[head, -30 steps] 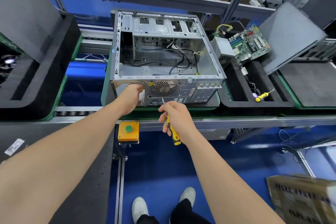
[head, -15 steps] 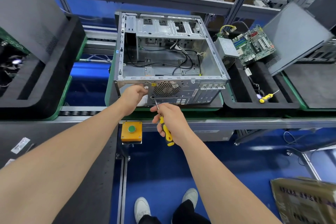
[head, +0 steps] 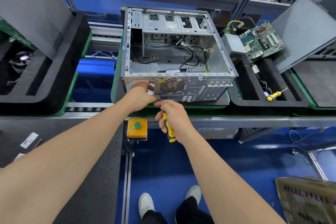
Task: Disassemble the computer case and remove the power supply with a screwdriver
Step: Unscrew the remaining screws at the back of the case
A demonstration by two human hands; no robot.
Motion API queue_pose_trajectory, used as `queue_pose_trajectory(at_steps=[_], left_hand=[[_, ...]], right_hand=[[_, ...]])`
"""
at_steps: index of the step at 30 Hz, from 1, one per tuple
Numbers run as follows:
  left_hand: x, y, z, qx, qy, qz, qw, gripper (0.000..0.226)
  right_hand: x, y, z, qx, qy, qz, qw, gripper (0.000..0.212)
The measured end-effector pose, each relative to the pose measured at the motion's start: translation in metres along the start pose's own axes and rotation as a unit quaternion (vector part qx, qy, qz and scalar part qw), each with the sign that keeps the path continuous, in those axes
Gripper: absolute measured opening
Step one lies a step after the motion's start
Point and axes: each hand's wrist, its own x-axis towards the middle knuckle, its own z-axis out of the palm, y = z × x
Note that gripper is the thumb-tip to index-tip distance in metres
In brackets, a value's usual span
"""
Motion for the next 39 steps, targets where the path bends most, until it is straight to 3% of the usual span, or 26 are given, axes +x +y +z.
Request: queue_pose_trajectory(at_steps=[20,23,27,33,36,38,39], left_hand=[[0.003,-0.001,0.002,-0.01,0.007,-0.008,1.0,0.022],[0.003,0.0,0.001,-0.01,-0.003,-0.013,1.0,0.02],[0.002,-0.001,0.0,-0.016,-0.009,-0.016,1.0,0.011],[0.004,-0.003,0.0,-0.049,-0.014,-0.019,0.999,0.015],[0.004,-0.003,0.001,-0.045,-0.007,-0.031,0.998,0.019],[0.005,-0.003,0.002,-0.048,-0.005,-0.024,0.999,0.021],[0.004,-0.002,0.002,-0.045,-0.005,-0.022,0.999,0.021]], right_hand=[[0.0,0.003,-0.001,0.016,0.022,-0.004,1.0,0.03],[0.002,0.003,-0.003,0.111,-0.017,0.015,0.994,0.029],[0.0,0.008,-0.005,0.291,-0.11,0.057,0.949,0.033],[-0.003,0.022,-0.008,0.357,-0.169,0.092,0.914,0.03],[-0.003,0.024,-0.003,0.399,-0.161,0.115,0.895,0.03],[-0.004,0.018,-0.001,0.369,-0.123,0.129,0.912,0.025],[-0.004,0.014,0.001,0.303,-0.085,0.118,0.942,0.024]])
